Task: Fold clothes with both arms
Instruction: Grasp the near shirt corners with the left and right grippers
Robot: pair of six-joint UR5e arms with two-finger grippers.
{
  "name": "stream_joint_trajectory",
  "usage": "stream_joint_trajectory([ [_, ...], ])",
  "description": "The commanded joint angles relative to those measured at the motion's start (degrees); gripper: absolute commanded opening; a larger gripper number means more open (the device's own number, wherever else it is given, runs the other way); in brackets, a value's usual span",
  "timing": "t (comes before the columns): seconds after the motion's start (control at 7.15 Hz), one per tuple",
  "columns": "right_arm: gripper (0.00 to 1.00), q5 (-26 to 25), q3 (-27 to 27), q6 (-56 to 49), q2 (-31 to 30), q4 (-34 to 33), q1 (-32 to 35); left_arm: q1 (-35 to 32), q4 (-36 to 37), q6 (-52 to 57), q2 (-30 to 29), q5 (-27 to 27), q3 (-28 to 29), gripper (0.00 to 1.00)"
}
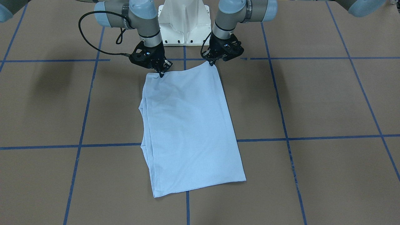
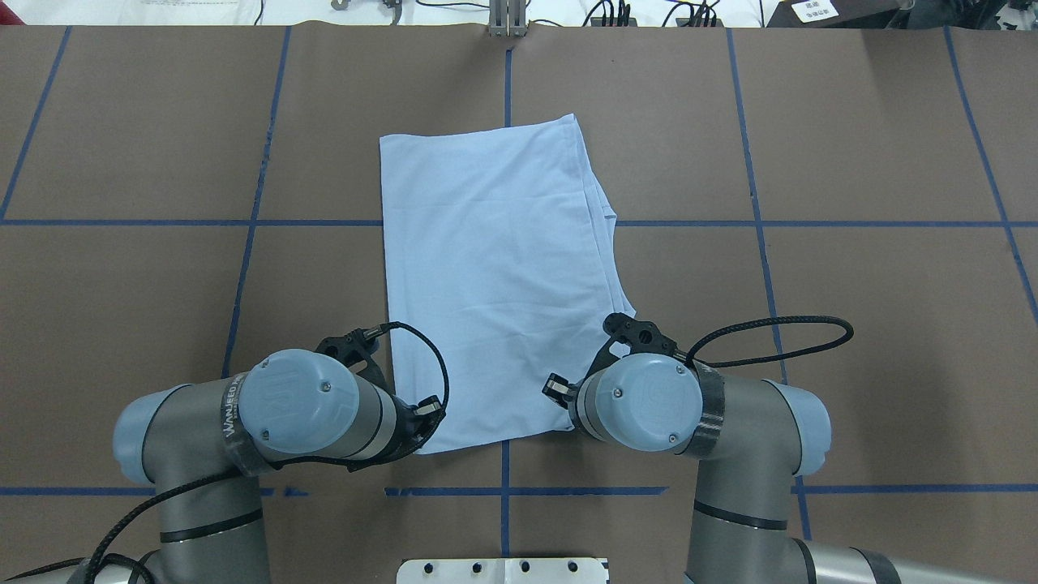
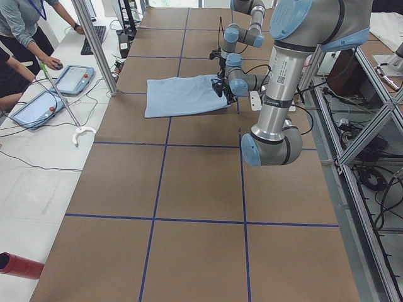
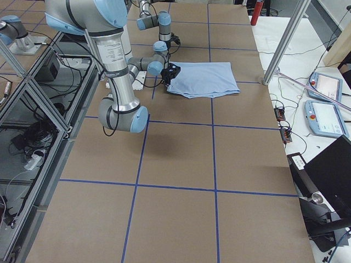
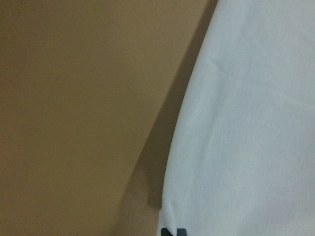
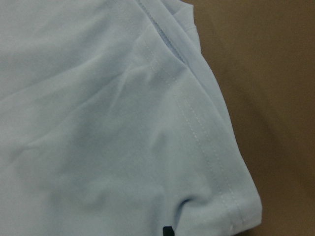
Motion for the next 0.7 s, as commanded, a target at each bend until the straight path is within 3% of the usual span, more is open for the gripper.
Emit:
stream_joint_trajectory([
  [0.0, 0.00, 0.34, 6.53, 0.02, -2.14, -0.11, -3.84, 4.07, 0.26, 0.00, 1.28, 1.68, -3.30, 0.00],
  [0.28, 0.00, 0.35, 12.68, 0.28, -5.39, -0.19, -9.72, 8.64, 5.33, 0.00, 5.32, 2.66, -11.36, 0.00],
  [0.56, 0.00, 0.96, 14.12, 0.28, -7.26, -0.11, -10.90, 9.63, 7.47, 0.00, 6.83, 2.75, -13.95, 0.00],
])
